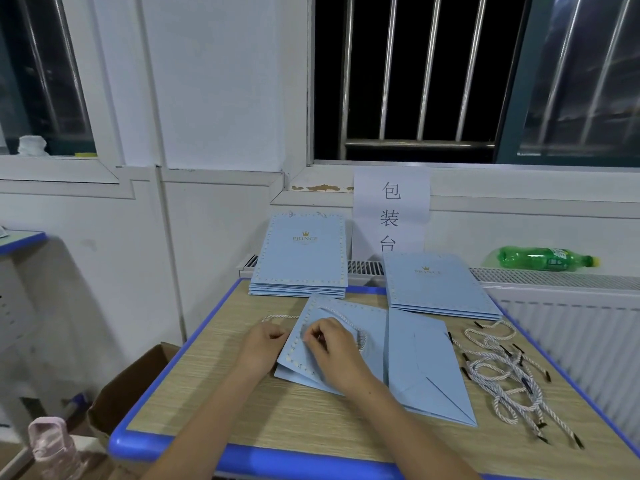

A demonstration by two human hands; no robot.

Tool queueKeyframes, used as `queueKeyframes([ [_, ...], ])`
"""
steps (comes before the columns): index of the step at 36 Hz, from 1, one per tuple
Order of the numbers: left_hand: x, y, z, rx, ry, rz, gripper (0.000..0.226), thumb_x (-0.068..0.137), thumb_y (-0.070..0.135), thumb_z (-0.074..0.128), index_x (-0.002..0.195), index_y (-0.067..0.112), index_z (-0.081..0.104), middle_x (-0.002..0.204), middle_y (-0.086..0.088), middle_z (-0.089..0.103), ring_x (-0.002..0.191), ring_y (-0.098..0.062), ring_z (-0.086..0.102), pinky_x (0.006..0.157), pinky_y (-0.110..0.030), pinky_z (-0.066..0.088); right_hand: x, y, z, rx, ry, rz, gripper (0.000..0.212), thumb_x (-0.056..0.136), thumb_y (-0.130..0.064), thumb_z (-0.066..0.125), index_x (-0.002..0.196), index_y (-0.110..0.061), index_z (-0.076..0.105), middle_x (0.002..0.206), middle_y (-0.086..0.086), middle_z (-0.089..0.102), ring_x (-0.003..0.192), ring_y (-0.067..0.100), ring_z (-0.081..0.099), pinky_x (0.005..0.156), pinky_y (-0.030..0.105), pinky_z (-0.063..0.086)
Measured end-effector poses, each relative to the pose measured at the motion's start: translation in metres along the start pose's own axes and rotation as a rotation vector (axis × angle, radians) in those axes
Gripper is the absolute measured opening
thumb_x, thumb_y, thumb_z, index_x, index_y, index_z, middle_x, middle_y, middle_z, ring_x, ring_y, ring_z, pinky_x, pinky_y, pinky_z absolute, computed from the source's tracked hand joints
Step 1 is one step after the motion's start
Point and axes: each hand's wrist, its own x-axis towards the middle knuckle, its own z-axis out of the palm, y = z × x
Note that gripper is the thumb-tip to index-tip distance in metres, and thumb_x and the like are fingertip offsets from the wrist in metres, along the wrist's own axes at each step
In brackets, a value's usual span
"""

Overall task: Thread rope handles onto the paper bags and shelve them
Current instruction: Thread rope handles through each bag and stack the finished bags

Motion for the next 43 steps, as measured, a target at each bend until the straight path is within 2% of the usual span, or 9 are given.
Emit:
queueKeyframes([
  [7,-0.007,0.008,-0.002,-0.063,-0.097,-0.059,0.021,0.091,0.009,0.058,0.084,-0.008,0.068,0.078,-0.011,0.064,0.070,-0.019,0.058,0.065,-0.026,0.045,-0.001,-0.001,0.000,0.008,0.024,-0.012,0.011,0.098,-0.019,0.046,0.089,-0.020,0.051,0.096,-0.005,0.050,0.082,-0.004,0.046,0.074,0.004,0.035],
  [10,-0.013,0.016,-0.005,-0.120,-0.174,-0.085,0.019,0.093,0.015,0.055,0.092,0.010,0.074,0.085,0.005,0.074,0.077,-0.005,0.068,0.065,-0.015,0.049,-0.001,-0.002,-0.001,0.007,0.038,-0.011,0.012,0.099,-0.019,0.045,0.089,-0.021,0.050,0.095,-0.007,0.051,0.082,-0.006,0.045,0.074,0.004,0.035],
  [20,-0.013,0.024,-0.003,-0.239,-0.144,-0.130,0.014,0.059,0.028,0.058,0.047,0.023,0.056,0.056,0.009,0.057,0.058,-0.011,0.051,0.060,-0.027,0.035,-0.003,0.000,0.000,0.016,0.044,-0.014,0.013,0.101,-0.022,0.040,0.090,-0.020,0.048,0.085,-0.011,0.050,0.075,-0.003,0.046,0.069,0.012,0.038],
  [24,-0.017,0.023,0.002,-0.061,-0.204,0.021,0.022,0.076,0.016,0.060,0.060,0.025,0.049,0.047,0.018,0.050,0.052,-0.004,0.046,0.053,-0.016,0.034,-0.004,0.000,-0.001,0.119,0.067,0.011,0.015,0.101,-0.019,0.042,0.088,-0.019,0.049,0.072,-0.012,0.050,0.065,0.002,0.047,0.062,0.015,0.038],
  [26,-0.018,0.021,0.002,-0.067,-0.210,0.061,0.021,0.078,0.015,0.061,0.087,0.033,0.057,0.071,0.021,0.063,0.070,-0.004,0.058,0.056,-0.008,0.040,-0.004,-0.001,-0.001,0.159,0.087,0.008,0.018,0.100,-0.017,0.044,0.084,-0.024,0.049,0.071,-0.012,0.051,0.063,0.002,0.048,0.061,0.015,0.038],
  [29,-0.018,0.014,-0.002,-0.009,-0.213,0.093,0.068,0.076,0.026,0.067,0.124,0.053,0.027,0.115,0.017,0.046,0.103,0.000,0.052,0.078,-0.011,0.044,-0.004,-0.001,-0.001,0.170,0.090,0.003,0.022,0.099,-0.014,0.046,0.081,-0.028,0.049,0.072,-0.012,0.053,0.064,0.003,0.050,0.061,0.014,0.039],
  [33,-0.015,0.003,0.002,0.251,-0.221,0.226,0.072,0.057,0.059,0.058,0.112,0.082,0.016,0.129,0.013,0.028,0.121,-0.002,0.033,0.106,-0.029,0.031,-0.005,-0.003,0.000,0.162,0.051,-0.028,0.015,0.099,-0.016,0.047,0.086,-0.020,0.052,0.077,-0.011,0.058,0.070,-0.001,0.054,0.065,0.011,0.040],
  [37,-0.015,0.001,0.008,0.338,-0.186,0.283,0.042,0.053,0.065,0.050,0.094,0.056,0.045,0.120,0.013,0.027,0.113,-0.005,0.035,0.099,-0.025,0.034,-0.007,-0.006,-0.002,0.131,0.019,-0.061,0.013,0.099,-0.018,0.047,0.088,-0.017,0.053,0.081,-0.005,0.059,0.073,0.002,0.054,0.067,0.014,0.042],
  [43,-0.014,0.002,0.010,0.450,-0.165,0.277,0.071,0.052,0.062,0.041,0.109,0.026,0.060,0.116,0.009,0.033,0.109,-0.012,0.041,0.101,-0.033,0.037,-0.009,-0.014,-0.005,0.018,-0.051,-0.146,0.019,0.100,-0.022,0.045,0.099,-0.007,0.057,0.088,-0.001,0.062,0.080,0.008,0.055,0.071,0.022,0.043],
])
